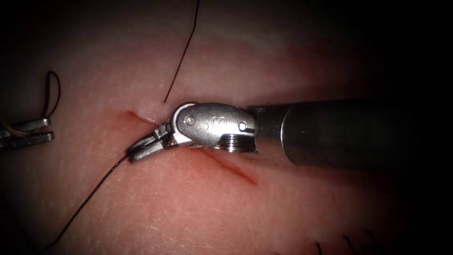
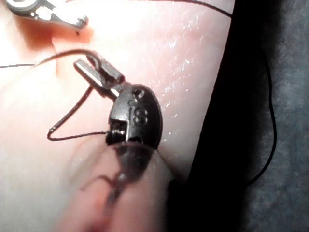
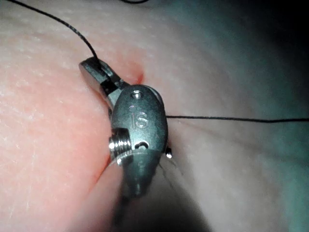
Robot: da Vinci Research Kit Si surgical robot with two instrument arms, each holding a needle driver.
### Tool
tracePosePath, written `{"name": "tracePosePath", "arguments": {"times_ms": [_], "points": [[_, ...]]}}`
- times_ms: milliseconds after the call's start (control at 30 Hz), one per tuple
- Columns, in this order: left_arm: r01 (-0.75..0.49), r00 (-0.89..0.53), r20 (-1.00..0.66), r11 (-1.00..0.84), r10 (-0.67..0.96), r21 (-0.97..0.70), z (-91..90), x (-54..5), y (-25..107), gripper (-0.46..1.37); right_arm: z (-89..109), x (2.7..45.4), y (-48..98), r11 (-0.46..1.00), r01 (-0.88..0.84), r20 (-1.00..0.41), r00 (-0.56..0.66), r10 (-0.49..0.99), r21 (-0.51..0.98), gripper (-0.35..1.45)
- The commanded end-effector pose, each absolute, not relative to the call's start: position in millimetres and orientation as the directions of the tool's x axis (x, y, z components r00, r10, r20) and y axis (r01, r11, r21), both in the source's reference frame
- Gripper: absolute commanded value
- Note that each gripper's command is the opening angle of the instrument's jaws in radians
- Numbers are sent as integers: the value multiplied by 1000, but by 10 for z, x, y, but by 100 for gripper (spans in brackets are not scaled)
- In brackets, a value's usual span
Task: Wound Closure
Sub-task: Pull the string through the cut with the right gripper
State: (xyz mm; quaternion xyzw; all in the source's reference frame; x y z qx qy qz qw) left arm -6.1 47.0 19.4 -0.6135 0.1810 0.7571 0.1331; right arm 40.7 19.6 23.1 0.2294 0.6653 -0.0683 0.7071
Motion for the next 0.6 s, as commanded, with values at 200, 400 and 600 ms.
{"name": "tracePosePath", "arguments": {"times_ms": [200,400,600], "points": [[-417,-212,-977,-902,-20,109,194,-60,470,-35,221,410,187,877,418,-972,99,215,236,-35],[-417,-212,-977,-902,-20,109,194,-60,469,-35,210,421,164,848,484,-976,86,200,217,-35],[-418,-212,-977,-902,-20,109,194,-60,469,-35,197,442,135,810,556,-982,66,177,183,-35]]}}
